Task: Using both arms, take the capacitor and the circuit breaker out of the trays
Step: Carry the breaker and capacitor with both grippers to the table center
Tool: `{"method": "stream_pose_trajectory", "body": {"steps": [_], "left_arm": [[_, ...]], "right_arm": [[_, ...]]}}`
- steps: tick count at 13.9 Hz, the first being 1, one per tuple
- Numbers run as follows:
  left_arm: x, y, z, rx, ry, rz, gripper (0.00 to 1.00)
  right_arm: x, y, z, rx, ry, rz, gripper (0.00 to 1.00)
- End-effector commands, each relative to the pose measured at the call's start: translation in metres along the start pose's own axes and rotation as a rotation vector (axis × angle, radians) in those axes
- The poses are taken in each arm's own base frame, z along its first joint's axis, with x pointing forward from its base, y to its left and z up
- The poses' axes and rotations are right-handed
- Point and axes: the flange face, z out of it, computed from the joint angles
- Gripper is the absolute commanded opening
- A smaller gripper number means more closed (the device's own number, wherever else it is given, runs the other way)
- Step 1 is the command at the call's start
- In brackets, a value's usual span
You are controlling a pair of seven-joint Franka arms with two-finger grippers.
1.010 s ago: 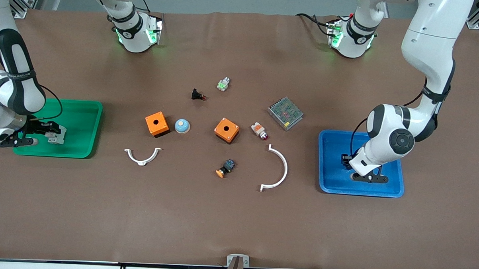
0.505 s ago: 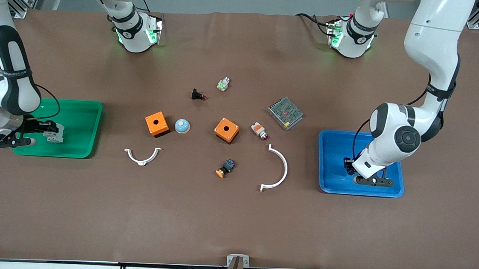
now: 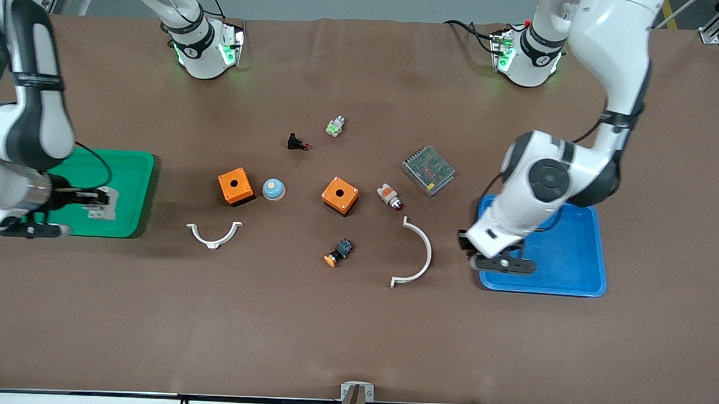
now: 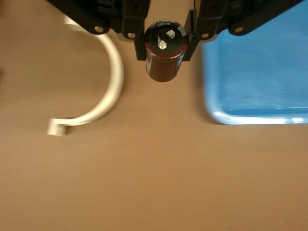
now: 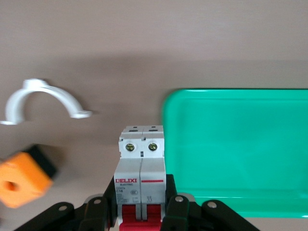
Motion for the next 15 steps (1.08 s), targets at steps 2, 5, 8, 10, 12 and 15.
{"method": "stream_pose_trajectory", "body": {"steps": [2, 5, 8, 10, 12, 15], "left_arm": [[-0.002, 0.085, 0.054, 0.004, -0.014, -0.039, 0.00], [-0.020, 0.111, 0.096, 0.017, -0.053, -0.039, 0.02], [-0.032, 0.118, 0.121, 0.030, -0.080, -0.057, 0.14], [-0.031, 0.117, 0.121, 0.034, -0.078, -0.058, 0.51], [-0.024, 0.116, 0.107, 0.066, -0.035, -0.036, 1.00], [0.007, 0.098, 0.046, 0.100, -0.003, -0.065, 1.00]], "right_arm": [[-0.001, -0.123, 0.007, 0.082, 0.001, 0.104, 0.17], [-0.012, -0.223, 0.026, 0.066, 0.028, 0.117, 0.17], [-0.012, -0.272, 0.059, 0.056, 0.055, 0.134, 0.17], [-0.013, -0.307, 0.088, 0.051, 0.081, 0.167, 0.17], [-0.010, -0.328, 0.112, 0.053, 0.111, 0.167, 0.17], [-0.003, -0.335, 0.136, 0.055, 0.134, 0.161, 0.17]]}}
